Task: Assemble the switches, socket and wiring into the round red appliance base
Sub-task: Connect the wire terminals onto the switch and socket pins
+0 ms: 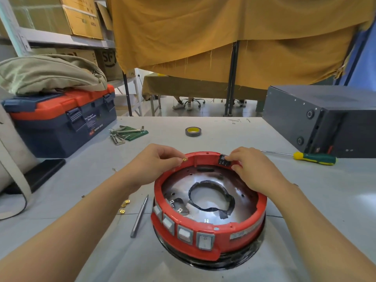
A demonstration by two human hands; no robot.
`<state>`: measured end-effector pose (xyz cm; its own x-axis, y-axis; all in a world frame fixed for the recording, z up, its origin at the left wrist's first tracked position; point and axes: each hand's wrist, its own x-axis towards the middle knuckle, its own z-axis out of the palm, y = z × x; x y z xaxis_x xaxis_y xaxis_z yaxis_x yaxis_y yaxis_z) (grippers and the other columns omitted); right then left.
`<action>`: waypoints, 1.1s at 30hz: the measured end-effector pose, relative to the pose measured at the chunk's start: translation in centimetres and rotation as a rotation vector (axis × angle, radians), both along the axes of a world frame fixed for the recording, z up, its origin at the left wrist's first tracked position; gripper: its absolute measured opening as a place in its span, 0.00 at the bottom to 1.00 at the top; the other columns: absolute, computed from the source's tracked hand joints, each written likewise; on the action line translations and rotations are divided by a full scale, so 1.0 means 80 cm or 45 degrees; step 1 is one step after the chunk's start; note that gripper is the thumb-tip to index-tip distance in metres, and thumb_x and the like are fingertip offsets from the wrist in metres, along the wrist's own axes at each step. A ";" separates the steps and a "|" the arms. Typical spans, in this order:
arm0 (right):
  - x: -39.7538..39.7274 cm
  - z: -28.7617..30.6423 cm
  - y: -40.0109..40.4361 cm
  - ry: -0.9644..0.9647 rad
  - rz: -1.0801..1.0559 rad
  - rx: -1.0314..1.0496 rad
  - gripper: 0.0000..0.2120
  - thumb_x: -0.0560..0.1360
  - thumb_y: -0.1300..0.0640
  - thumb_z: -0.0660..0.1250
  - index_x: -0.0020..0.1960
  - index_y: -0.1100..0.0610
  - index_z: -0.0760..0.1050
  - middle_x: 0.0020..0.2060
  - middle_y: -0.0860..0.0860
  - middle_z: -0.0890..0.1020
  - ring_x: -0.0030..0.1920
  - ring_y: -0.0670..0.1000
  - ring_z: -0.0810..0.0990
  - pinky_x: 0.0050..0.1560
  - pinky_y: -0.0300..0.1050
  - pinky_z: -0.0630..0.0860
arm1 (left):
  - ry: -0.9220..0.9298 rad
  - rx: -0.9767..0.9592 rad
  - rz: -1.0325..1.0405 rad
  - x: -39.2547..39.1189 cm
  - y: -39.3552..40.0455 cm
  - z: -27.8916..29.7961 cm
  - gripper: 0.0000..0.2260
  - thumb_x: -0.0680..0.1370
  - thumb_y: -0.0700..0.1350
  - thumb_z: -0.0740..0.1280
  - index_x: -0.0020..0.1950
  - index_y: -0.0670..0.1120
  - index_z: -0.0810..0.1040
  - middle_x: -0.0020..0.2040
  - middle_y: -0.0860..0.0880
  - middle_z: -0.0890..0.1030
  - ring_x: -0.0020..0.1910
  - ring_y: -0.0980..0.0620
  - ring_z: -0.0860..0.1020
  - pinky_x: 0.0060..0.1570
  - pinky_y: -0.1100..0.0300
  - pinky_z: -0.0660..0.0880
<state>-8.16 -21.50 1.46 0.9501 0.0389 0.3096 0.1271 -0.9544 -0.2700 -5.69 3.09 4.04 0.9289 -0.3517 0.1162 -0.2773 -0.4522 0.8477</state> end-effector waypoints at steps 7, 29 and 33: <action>-0.021 0.004 0.011 -0.097 -0.152 -0.167 0.16 0.76 0.62 0.60 0.58 0.48 0.78 0.54 0.50 0.79 0.55 0.56 0.75 0.40 0.44 0.67 | -0.211 0.270 -0.176 -0.002 -0.035 0.008 0.06 0.76 0.45 0.68 0.42 0.55 0.82 0.32 0.59 0.81 0.34 0.62 0.77 0.39 0.67 0.73; 0.002 -0.012 -0.005 0.145 -0.066 0.969 0.09 0.75 0.58 0.66 0.50 0.51 0.84 0.42 0.46 0.84 0.41 0.40 0.78 0.37 0.26 0.68 | -0.279 0.637 -0.357 0.025 -0.107 0.005 0.04 0.74 0.43 0.68 0.40 0.50 0.81 0.27 0.58 0.76 0.25 0.65 0.72 0.29 0.71 0.66; 0.001 -0.015 -0.008 0.099 -0.137 1.004 0.08 0.74 0.59 0.66 0.47 0.52 0.84 0.41 0.47 0.84 0.42 0.44 0.79 0.39 0.32 0.71 | -0.342 0.658 -0.374 0.021 -0.120 -0.005 0.04 0.73 0.42 0.68 0.41 0.49 0.82 0.29 0.58 0.76 0.29 0.61 0.72 0.30 0.73 0.66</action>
